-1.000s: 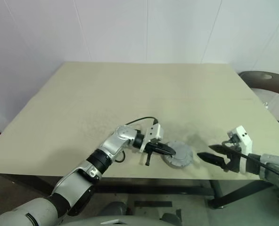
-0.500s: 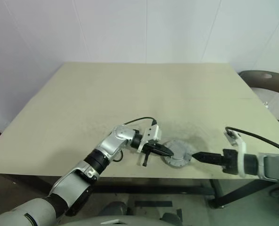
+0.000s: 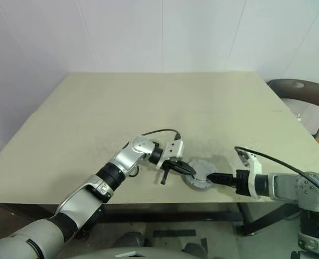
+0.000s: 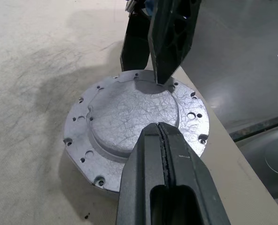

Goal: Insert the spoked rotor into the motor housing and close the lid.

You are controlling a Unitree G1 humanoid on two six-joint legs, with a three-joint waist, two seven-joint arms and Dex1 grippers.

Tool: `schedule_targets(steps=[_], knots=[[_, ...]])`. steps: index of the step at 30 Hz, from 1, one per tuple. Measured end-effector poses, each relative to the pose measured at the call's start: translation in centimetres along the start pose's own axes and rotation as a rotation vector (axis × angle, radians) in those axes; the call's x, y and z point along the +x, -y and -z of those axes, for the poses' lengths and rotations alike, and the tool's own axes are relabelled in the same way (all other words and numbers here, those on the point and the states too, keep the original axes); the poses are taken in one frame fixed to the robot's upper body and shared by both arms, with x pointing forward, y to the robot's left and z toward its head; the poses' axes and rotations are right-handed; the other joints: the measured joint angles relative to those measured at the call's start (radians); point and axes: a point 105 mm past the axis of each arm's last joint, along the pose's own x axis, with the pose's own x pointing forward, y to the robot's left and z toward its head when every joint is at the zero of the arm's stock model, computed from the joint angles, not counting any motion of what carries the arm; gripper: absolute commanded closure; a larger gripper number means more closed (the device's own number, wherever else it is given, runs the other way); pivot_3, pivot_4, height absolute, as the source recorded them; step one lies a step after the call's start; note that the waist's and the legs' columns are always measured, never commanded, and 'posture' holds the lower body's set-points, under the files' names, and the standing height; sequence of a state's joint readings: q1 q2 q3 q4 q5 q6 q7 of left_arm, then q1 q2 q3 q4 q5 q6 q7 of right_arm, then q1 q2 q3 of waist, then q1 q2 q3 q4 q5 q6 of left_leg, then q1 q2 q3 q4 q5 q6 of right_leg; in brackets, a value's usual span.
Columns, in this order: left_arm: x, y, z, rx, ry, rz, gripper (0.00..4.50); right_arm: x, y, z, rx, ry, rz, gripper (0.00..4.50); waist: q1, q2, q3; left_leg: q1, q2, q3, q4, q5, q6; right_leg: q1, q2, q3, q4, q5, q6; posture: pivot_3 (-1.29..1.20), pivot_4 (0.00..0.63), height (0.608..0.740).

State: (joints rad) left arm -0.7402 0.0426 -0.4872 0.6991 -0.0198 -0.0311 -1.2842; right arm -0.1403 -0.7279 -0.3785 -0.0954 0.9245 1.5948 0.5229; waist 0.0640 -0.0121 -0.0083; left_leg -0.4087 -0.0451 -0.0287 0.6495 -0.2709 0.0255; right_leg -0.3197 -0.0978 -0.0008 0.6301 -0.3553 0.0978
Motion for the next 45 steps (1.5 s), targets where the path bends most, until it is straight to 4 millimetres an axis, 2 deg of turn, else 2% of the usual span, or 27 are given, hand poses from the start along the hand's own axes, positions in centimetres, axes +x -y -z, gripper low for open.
schedule_targets(steps=[7,10,14,17,22,23,25,32,39,41,45], knots=[[-0.2,0.0,0.1,0.001,-0.004,-0.002,4.50,0.4,-0.3,-0.1,-0.002,-0.010,-0.008,0.03,-0.003,-0.002,-0.001,0.000,0.000,0.000,-0.001,0.000,0.000,0.000,0.000,0.000,0.000,0.000,0.000,0.00,0.000,0.740],[-0.6,-0.2,0.3,0.004,-0.020,-0.010,4.50,2.4,-1.5,-0.2,0.005,0.005,-0.066,0.03,-0.024,-0.008,-0.004,0.001,0.002,0.000,-0.001,0.000,0.000,0.000,0.001,0.000,0.001,0.000,0.000,0.00,0.000,0.740],[-1.2,-0.5,0.4,0.022,-0.042,-0.018,4.50,4.5,-2.8,-0.9,0.021,0.028,-0.115,0.03,-0.061,-0.008,-0.004,0.003,0.003,0.001,-0.001,0.000,0.000,0.000,0.000,0.000,0.002,0.000,0.001,0.00,0.000,0.740],[-1.7,-0.9,0.5,0.019,-0.051,-0.029,4.50,5.0,-3.1,-1.2,0.035,0.037,-0.130,0.61,-0.081,-0.006,-0.004,0.005,0.003,0.000,-0.001,0.000,0.000,-0.001,0.000,0.000,0.002,0.003,0.005,0.00,0.000,0.740],[-1.7,-1.2,0.0,0.041,-0.047,-0.041,4.50,4.5,-3.0,-1.9,0.050,0.052,-0.147,1.87,-0.080,-0.003,-0.002,0.005,0.003,0.000,-0.003,0.000,0.000,-0.004,0.000,-0.001,0.002,0.006,0.010,0.00,0.000,0.740],[-1.6,-1.2,-0.1,0.052,-0.043,-0.041,4.50,4.4,-3.1,-2.2,0.055,0.061,-0.158,2.00,-0.079,-0.001,-0.003,0.004,0.003,0.000,-0.003,0.000,0.000,-0.005,0.000,-0.001,0.002,0.006,0.011,0.00,0.000,0.740],[-1.6,-1.2,-0.3,0.061,-0.039,-0.039,4.50,4.3,-3.2,-2.5,0.054,0.068,-0.165,2.15,-0.077,0.001,-0.005,0.004,0.003,0.000,-0.004,0.000,0.000,-0.006,0.000,0.000,0.002,0.006,0.011,0.00,0.000,0.740],[-1.7,-1.2,-0.2,0.055,-0.028,-0.050,4.50,4.4,-3.1,-2.7,0.066,0.080,-0.171,2.15,-0.078,0.003,-0.005,0.004,0.003,0.000,-0.003,0.000,-0.001,-0.006,0.000,0.000,0.002,0.006,0.010,0.00,0.000,0.740],[-1.9,-1.0,0.0,0.058,-0.028,-0.053,4.50,4.8,-2.9,-3.7,0.135,0.172,-0.210,2.36,-0.079,0.007,-0.004,0.003,0.003,0.000,-0.004,0.000,-0.001,-0.007,0.000,0.000,0.002,0.006,0.010,0.00,0.000,0.740],[-1.7,-0.5,0.2,0.055,-0.027,-0.033,4.50,4.8,-3.3,-4.4,0.138,0.207,-0.235,2.92,-0.081,0.010,-0.002,0.000,0.003,0.000,-0.004,0.000,-0.001,-0.010,-0.001,0.000,0.003,0.006,0.011,0.00,0.000,0.740],[-1.5,-0.3,0.2,0.050,-0.014,-0.033,4.50,4.0,-7.4,-6.7,0.059,0.284,-0.434,4.26,-0.077,0.010,-0.001,0.000,0.003,0.000,-0.005,0.000,-0.001,-0.014,0.000,0.000,0.005,0.006,0.012,0.00,0.000,0.740]])
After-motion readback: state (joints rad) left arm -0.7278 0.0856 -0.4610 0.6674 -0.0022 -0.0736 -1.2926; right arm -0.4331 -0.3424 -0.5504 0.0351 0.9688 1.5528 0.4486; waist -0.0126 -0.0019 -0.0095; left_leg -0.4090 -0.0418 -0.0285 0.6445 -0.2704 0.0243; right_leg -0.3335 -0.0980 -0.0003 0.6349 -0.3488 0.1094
